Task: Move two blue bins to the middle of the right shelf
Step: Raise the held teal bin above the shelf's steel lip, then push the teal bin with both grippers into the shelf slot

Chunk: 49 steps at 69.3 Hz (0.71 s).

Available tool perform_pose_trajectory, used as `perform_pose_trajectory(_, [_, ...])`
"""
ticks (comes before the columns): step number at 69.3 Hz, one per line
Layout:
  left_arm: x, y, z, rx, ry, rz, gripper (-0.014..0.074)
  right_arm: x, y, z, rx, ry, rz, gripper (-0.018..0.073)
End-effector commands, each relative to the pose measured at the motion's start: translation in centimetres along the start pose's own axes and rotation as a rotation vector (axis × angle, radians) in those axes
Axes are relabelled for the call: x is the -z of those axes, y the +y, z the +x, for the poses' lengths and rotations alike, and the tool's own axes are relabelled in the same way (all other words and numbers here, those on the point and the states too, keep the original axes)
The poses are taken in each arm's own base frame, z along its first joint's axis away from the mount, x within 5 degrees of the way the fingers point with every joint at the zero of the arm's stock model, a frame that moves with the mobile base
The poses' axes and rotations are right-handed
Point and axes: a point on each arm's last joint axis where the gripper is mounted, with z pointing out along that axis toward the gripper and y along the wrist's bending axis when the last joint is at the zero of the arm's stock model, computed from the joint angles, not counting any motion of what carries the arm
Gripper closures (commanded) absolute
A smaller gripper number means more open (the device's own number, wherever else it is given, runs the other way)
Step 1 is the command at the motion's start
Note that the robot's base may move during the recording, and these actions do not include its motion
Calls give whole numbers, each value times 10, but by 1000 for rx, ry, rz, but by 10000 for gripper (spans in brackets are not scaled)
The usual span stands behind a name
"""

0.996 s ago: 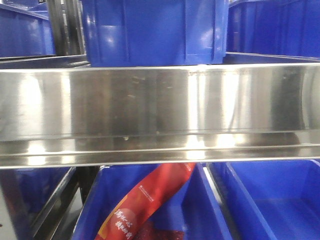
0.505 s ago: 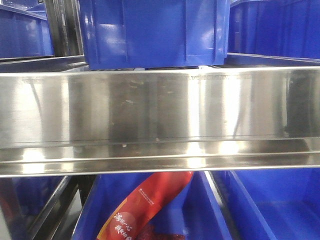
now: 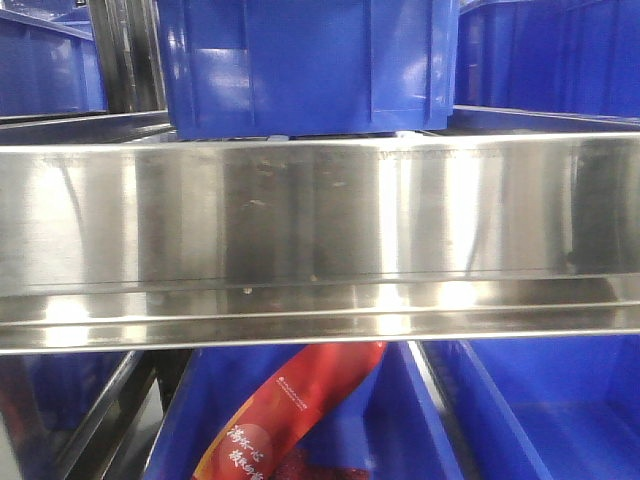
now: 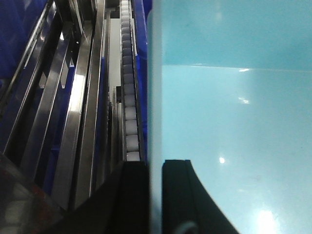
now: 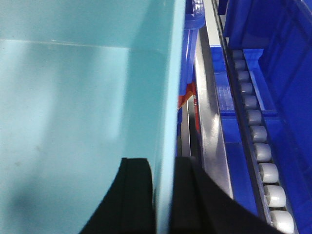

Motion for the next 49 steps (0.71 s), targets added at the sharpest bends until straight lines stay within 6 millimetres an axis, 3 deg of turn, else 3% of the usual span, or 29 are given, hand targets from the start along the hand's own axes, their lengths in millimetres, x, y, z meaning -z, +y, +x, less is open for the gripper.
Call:
perform_pose_trajectory(1, [9, -9, -12, 30, -112, 108, 707, 10, 14, -14, -16, -141, -160, 721])
perform_pose_trajectory(21, [0, -9, -4, 23, -29, 70, 707, -12, 15, -11, 21, -96, -79, 721])
perform_pose_trajectory(49, [-85, -32, 22, -41, 210, -15, 707, -105, 6, -1, 20, 100, 102, 721])
